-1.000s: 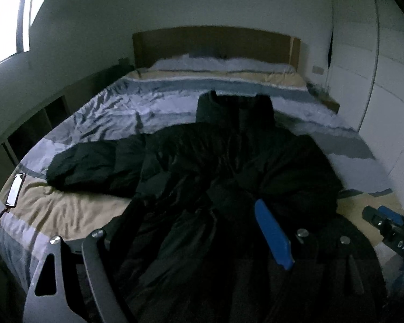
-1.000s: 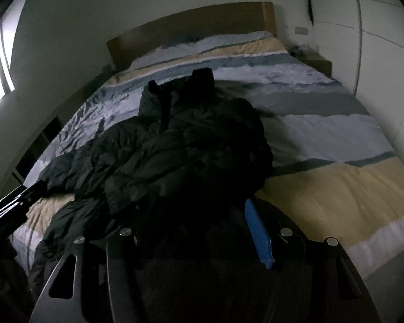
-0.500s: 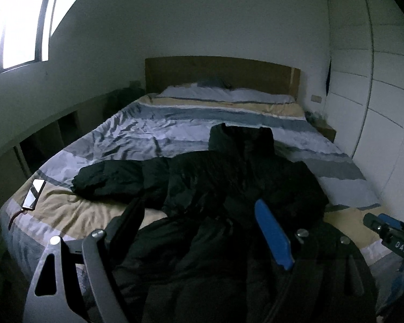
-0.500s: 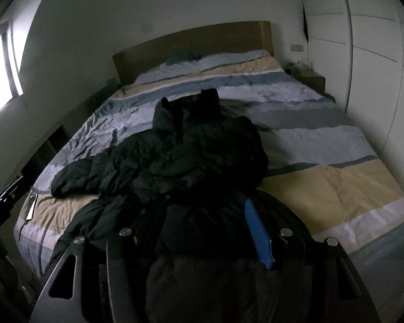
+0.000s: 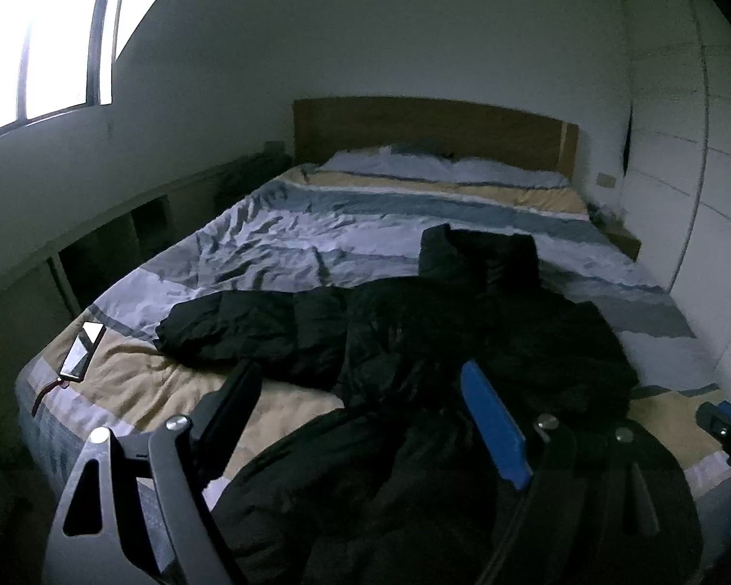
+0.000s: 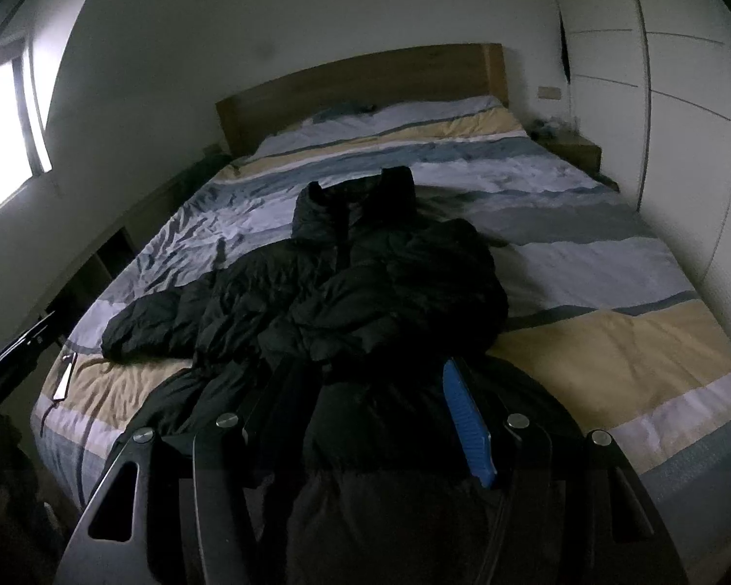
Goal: Fold large clothes
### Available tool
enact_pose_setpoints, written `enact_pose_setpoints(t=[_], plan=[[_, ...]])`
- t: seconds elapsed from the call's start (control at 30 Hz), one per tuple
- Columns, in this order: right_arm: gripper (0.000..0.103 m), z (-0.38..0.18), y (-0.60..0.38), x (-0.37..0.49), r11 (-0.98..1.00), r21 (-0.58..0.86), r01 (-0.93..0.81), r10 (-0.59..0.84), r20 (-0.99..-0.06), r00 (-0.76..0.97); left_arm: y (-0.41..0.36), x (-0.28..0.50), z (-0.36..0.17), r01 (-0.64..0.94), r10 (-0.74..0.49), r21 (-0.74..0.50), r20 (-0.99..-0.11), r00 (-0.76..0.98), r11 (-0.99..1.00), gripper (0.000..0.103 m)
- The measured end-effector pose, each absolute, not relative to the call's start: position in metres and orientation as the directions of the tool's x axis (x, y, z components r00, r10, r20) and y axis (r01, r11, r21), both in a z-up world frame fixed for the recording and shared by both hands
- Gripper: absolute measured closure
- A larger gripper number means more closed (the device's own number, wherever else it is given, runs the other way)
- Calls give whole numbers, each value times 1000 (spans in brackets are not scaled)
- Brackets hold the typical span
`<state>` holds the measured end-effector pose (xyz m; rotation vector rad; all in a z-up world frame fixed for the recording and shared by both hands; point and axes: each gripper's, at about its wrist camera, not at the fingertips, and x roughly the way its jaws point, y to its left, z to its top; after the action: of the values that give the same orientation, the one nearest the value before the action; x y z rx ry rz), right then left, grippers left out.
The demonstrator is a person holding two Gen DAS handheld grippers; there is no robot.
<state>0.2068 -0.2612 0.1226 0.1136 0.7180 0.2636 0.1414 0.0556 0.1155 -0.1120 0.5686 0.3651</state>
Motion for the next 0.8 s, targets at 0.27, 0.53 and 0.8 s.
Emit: enact_pose_setpoints(t=[0.27, 0.53, 0.8], plan=[[42, 108, -260, 230, 965, 185, -183, 260, -649, 715, 83, 195, 94, -393, 317, 1, -593, 740, 919, 19], [42, 77, -260, 266, 971, 186, -149, 238, -694, 679, 123, 244, 60, -439, 336, -1, -644, 687, 898, 19], [41, 46, -249, 293, 972, 188, -140, 234, -730, 642, 153, 280, 32, -482, 379, 31, -661, 647, 876, 19]])
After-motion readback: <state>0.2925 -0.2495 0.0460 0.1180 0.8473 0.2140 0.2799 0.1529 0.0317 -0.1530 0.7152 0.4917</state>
